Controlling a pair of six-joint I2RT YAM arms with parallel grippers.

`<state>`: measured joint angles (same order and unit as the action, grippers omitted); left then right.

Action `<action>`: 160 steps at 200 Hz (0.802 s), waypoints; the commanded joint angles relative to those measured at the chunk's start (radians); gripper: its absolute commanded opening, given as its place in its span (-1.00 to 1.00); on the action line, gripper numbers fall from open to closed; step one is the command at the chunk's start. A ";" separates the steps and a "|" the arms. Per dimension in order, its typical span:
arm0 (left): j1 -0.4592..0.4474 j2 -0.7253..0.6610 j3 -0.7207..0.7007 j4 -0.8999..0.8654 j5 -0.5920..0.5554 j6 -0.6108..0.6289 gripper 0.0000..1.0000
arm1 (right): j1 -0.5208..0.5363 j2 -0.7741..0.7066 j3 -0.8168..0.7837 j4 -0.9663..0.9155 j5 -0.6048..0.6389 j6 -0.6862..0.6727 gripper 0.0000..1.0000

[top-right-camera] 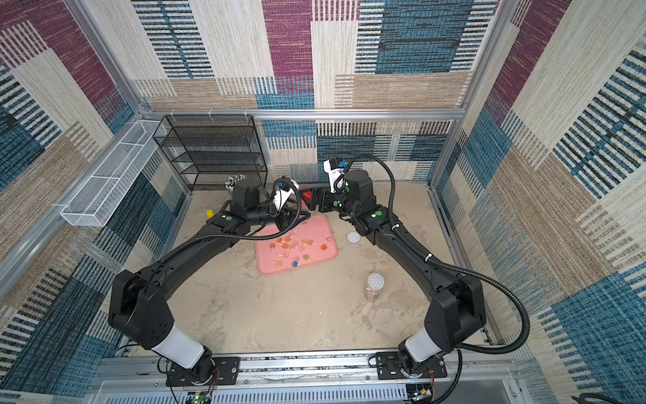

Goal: Pour the candies out of the jar
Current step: Unscrew the lid from the jar.

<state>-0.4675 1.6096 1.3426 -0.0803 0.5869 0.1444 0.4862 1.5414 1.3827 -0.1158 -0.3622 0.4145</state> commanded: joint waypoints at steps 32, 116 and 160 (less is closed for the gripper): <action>-0.026 -0.019 -0.016 0.003 -0.149 0.077 -1.00 | 0.020 0.042 0.005 0.075 0.010 0.062 0.45; -0.008 -0.029 -0.013 0.008 -0.023 0.072 -1.00 | 0.008 0.023 -0.005 0.131 -0.177 -0.023 -0.17; 0.070 -0.028 0.028 0.023 0.483 0.022 -1.00 | -0.080 -0.067 -0.062 0.188 -0.541 -0.157 -0.23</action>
<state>-0.4263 1.5864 1.3460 -0.0940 0.7498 0.2016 0.4412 1.5253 1.3418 -0.0067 -0.6285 0.3588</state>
